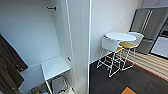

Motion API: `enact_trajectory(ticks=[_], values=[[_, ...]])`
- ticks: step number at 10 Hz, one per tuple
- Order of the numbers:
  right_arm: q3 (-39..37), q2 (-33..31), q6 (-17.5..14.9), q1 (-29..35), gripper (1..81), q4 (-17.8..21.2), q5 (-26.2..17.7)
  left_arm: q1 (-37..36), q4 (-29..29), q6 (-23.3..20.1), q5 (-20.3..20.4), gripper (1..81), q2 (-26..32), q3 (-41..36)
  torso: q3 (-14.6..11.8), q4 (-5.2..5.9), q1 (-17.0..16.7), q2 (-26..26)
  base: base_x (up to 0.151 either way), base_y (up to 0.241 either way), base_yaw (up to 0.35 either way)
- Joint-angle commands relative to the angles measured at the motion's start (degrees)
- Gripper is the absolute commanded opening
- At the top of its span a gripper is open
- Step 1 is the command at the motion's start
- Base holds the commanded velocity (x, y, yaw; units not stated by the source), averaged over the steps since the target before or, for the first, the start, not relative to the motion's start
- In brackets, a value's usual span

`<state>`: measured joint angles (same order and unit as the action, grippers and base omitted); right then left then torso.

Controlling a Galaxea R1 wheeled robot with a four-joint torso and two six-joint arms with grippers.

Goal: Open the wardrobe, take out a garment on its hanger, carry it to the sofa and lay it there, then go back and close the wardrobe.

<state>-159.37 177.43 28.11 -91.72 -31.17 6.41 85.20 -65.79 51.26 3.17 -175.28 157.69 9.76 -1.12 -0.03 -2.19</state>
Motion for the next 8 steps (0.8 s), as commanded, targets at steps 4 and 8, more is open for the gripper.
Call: enact_trajectory(ticks=[4,8], values=[[0.30,0.14,0.01,1.23,81.1,-0.21,-2.63,-2.01,-0.56,-0.11,-2.29,81.1,-0.17,-0.01,0.00,0.00,0.03,0.00,0.000,0.000,0.305],[0.29,0.14,-0.07,1.32,81.1,-0.21,-2.63,-2.01,-0.56,-0.11,-2.29,81.1,-0.25,-0.01,0.00,0.00,0.03,0.00,0.000,0.000,0.305]])
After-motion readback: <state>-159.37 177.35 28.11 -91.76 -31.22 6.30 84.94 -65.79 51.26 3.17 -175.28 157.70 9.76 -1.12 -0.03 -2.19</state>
